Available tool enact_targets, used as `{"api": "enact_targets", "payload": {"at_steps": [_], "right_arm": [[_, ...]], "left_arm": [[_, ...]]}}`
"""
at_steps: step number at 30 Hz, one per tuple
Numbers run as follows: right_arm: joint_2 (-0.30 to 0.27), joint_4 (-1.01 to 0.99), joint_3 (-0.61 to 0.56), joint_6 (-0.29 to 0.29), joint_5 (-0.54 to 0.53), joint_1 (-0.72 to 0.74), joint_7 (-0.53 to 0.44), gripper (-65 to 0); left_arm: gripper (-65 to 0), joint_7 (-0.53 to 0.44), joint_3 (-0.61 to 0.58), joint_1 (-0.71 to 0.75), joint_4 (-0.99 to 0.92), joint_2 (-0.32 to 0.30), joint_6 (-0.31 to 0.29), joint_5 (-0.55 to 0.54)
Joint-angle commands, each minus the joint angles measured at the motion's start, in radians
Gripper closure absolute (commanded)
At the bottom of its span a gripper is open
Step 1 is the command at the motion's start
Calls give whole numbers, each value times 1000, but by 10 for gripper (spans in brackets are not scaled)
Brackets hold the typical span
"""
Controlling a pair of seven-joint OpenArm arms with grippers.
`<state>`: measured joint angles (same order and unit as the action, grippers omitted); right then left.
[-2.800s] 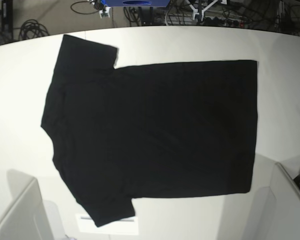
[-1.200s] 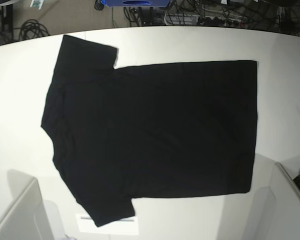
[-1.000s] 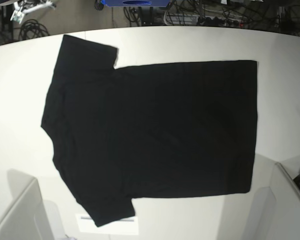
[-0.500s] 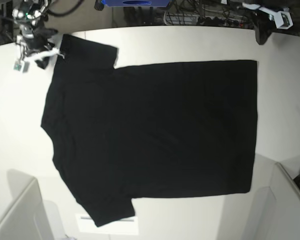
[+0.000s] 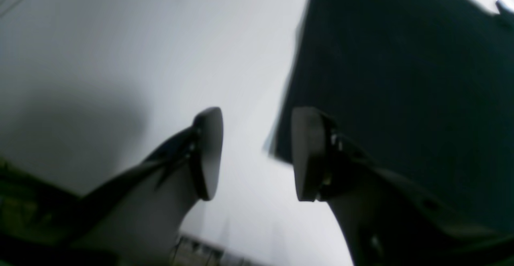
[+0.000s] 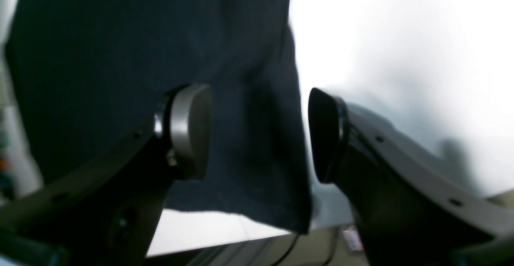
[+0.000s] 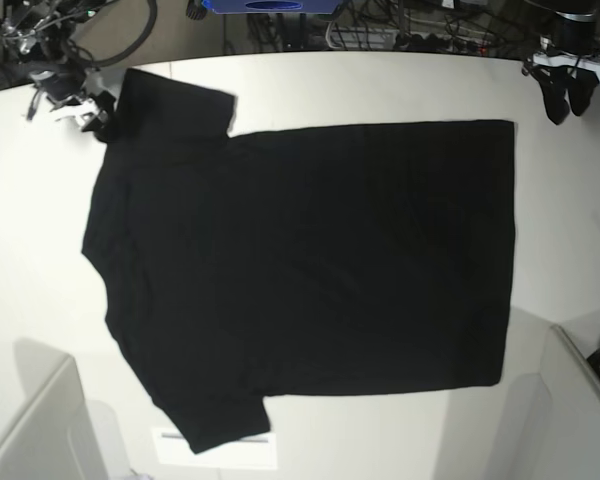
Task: Fold the T-shirt properly
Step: 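Move both grippers down to the shoulder corners of the black T-shirt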
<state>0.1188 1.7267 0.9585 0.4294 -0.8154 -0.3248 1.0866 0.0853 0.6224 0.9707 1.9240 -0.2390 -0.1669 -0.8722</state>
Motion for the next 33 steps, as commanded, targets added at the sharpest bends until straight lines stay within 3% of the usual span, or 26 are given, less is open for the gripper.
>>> {"api": "enact_targets", "payload": {"at_steps": [1, 4, 7, 9, 13, 15, 17, 26, 29, 32, 33], "right_arm": [[-24, -24, 3, 1, -22, 0, -18, -357], [-58, -126, 3, 3, -22, 17, -43, -357], [-84, -164, 3, 3, -22, 17, -44, -357], [-86, -169, 3, 3, -22, 17, -36, -357], [-80, -162, -37, 12, -20, 5, -33, -357], [-84, -162, -108, 46, -20, -20, -39, -356], [-83, -169, -154, 65, -15, -29, -44, -354], [-80, -173, -151, 64, -15, -35, -44, -348], [-80, -173, -154, 64, -15, -37, -44, -230], [-80, -173, -160, 70, -14, -35, -41, 0], [-80, -173, -160, 65, -14, -32, -36, 0]], "left_arm": [[-283, 8, 43, -6, 16, 11, -49, -8], [-303, 167, 132, -57, 16, 26, -121, -9], [-410, 353, 219, -124, -2, 43, -167, -11], [-453, 462, 291, -187, -27, 77, -245, -11], [-456, 658, 434, -299, -76, 132, -414, -8], [-456, 730, 488, -336, -90, 138, -446, -3], [-456, 767, 517, -352, -90, 143, -452, -3], [-456, 767, 514, -350, -88, 143, -452, -2], [-454, 767, 477, -353, -88, 143, -451, -2], [-454, 767, 426, -353, -90, 143, -449, -2], [-454, 767, 414, -355, -90, 145, -449, -2]]}}
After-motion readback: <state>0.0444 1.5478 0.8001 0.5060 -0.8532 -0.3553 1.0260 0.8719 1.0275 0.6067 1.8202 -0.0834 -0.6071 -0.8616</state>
